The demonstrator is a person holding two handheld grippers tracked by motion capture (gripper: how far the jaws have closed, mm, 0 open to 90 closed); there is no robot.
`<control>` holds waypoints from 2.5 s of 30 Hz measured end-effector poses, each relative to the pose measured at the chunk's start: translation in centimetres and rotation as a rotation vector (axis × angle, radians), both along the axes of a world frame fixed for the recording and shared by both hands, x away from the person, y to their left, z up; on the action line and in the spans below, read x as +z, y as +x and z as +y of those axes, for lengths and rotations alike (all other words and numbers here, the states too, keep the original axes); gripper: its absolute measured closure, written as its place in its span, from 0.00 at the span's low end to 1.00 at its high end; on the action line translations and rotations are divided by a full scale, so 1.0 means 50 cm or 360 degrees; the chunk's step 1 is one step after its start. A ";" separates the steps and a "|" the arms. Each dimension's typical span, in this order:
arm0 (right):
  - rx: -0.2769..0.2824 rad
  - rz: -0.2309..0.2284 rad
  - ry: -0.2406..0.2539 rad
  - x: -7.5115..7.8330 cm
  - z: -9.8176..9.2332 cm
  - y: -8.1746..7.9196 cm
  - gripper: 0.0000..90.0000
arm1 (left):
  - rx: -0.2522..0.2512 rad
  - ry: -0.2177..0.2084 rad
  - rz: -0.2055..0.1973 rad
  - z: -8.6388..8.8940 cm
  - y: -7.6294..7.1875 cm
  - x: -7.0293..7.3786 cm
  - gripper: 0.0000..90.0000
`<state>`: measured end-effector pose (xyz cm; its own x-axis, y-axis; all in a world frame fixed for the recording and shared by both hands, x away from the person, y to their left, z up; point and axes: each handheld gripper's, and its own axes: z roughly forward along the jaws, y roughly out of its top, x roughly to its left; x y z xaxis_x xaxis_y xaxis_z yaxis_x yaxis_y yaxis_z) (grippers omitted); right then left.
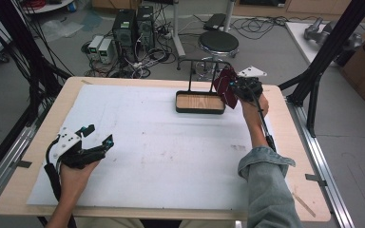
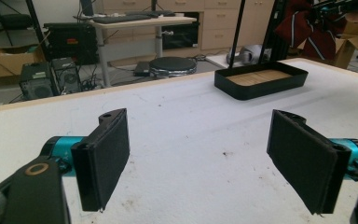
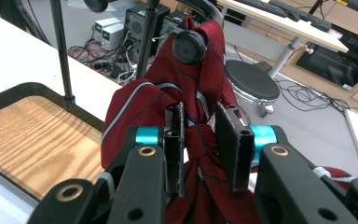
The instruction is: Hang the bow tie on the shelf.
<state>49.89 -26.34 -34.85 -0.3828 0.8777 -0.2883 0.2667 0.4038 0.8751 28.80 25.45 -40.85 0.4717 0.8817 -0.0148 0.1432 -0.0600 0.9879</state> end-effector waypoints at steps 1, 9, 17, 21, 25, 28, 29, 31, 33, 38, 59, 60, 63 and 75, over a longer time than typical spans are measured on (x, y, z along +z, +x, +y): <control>-0.0004 -0.0005 -0.0003 0.000 0.000 0.000 0.81 | -0.0001 0.0003 0.0002 0.001 0.000 0.000 0.24; -0.0013 -0.0004 0.0003 0.001 -0.002 -0.001 0.78 | -0.0008 -0.0005 0.0004 0.000 0.000 0.000 0.24; -0.0016 0.0004 0.0050 0.004 -0.005 -0.004 0.64 | -0.0005 -0.0012 -0.0004 0.002 -0.002 0.001 0.24; -0.0028 -0.0009 0.0063 0.009 -0.010 -0.007 0.56 | -0.0006 -0.0010 -0.0006 0.001 -0.002 0.002 0.24; -0.0020 0.0015 0.0066 0.013 -0.016 -0.013 0.45 | -0.0006 -0.0011 -0.0008 0.003 -0.002 0.003 0.24; -0.0003 0.0007 0.0087 0.020 -0.022 -0.020 0.39 | -0.0003 -0.0013 -0.0009 0.003 -0.002 0.003 0.24; -0.0008 0.0011 0.0093 0.022 -0.024 -0.023 0.37 | -0.0003 -0.0013 -0.0009 0.003 -0.002 0.003 0.24; -0.0006 0.0012 0.0105 0.026 -0.026 -0.029 0.33 | -0.0003 -0.0015 -0.0012 0.003 -0.004 0.004 0.24; -0.0007 0.0010 0.0128 0.029 -0.029 -0.037 0.29 | -0.0001 -0.0015 -0.0011 0.004 -0.005 0.004 0.24; -0.0009 -0.0005 0.0214 0.043 -0.041 -0.061 0.19 | 0.0003 -0.0015 -0.0014 0.006 -0.005 0.005 0.24; 0.0100 -0.0043 0.0413 0.097 -0.069 -0.166 0.14 | 0.0017 -0.0020 -0.0019 0.012 -0.009 0.006 0.24; 0.0098 -0.0044 0.0418 0.094 -0.071 -0.172 0.14 | 0.0013 -0.0020 -0.0018 0.009 -0.009 0.005 0.24; 0.0095 -0.0072 0.0417 0.085 -0.079 -0.189 0.14 | 0.0007 -0.0016 -0.0016 0.007 -0.009 0.004 0.24; 0.0075 -0.0152 0.0518 0.051 -0.116 -0.281 0.14 | 0.0002 -0.0011 -0.0016 0.001 -0.002 0.003 0.24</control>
